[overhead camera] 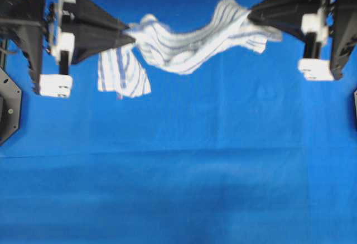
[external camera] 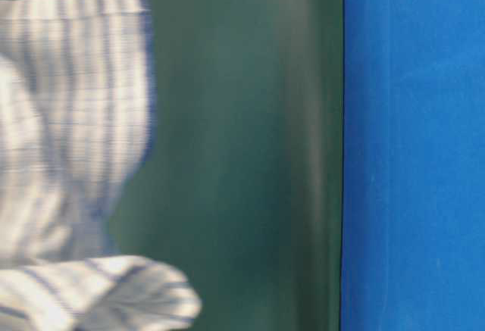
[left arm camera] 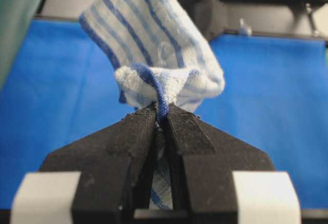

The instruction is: Lift the towel with both arms.

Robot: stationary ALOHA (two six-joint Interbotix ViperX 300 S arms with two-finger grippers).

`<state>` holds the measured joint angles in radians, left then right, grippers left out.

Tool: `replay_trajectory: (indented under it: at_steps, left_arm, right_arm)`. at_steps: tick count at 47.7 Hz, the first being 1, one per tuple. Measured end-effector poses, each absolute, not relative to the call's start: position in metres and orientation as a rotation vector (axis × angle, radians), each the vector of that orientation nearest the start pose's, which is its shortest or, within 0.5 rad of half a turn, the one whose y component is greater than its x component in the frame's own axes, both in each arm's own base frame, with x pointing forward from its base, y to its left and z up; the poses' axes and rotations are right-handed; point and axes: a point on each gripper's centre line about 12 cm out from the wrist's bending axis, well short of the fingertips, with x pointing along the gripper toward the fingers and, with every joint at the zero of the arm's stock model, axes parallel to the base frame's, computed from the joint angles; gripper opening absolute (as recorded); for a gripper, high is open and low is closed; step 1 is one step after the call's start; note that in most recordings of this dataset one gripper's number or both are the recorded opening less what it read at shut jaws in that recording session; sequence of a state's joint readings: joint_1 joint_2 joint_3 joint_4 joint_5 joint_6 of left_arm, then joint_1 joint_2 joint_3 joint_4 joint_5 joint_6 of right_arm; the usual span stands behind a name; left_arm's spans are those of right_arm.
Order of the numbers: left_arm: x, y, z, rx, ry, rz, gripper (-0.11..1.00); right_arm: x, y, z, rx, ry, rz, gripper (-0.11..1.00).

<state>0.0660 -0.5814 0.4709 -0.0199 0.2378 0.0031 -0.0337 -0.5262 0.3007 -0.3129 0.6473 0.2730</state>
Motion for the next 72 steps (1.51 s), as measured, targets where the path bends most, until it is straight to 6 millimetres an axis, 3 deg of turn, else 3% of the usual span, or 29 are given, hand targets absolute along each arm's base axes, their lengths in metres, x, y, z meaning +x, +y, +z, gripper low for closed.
replay_trajectory:
  at_steps: [12,32,36,44,48,51,61,72]
  left_arm:
    - [0.293,0.019,0.467,0.021,0.070,0.061,0.03]
    - [0.298,0.019,0.464,0.025,0.087,0.060,0.04]
    - [0.298,0.019,0.463,0.025,0.088,0.059,0.21]
    - [0.298,0.019,0.462,0.018,0.091,0.059,0.75]
    - [0.298,0.019,0.459,0.017,0.099,0.059,0.91]
    - [0.297,0.019,0.456,0.017,0.106,0.059,0.93]
    - [0.294,0.019,0.444,0.026,0.123,0.058,0.93]
    - [0.297,0.021,0.400,0.055,0.165,0.063,0.93]
  right_arm:
    - [0.293,-0.033,0.472,-0.020,0.342,-0.228,0.01]
    - [0.291,-0.033,0.476,-0.053,0.346,-0.225,0.02]
    - [0.291,-0.032,0.476,-0.062,0.347,-0.223,0.09]
    - [0.290,-0.032,0.476,-0.066,0.346,-0.223,0.62]
    - [0.291,-0.033,0.476,-0.069,0.348,-0.223,0.68]
    - [0.290,-0.033,0.476,-0.071,0.346,-0.224,0.64]
    - [0.290,-0.033,0.470,-0.075,0.361,-0.225,0.65]
    - [0.299,-0.031,0.429,-0.093,0.399,-0.202,0.65]
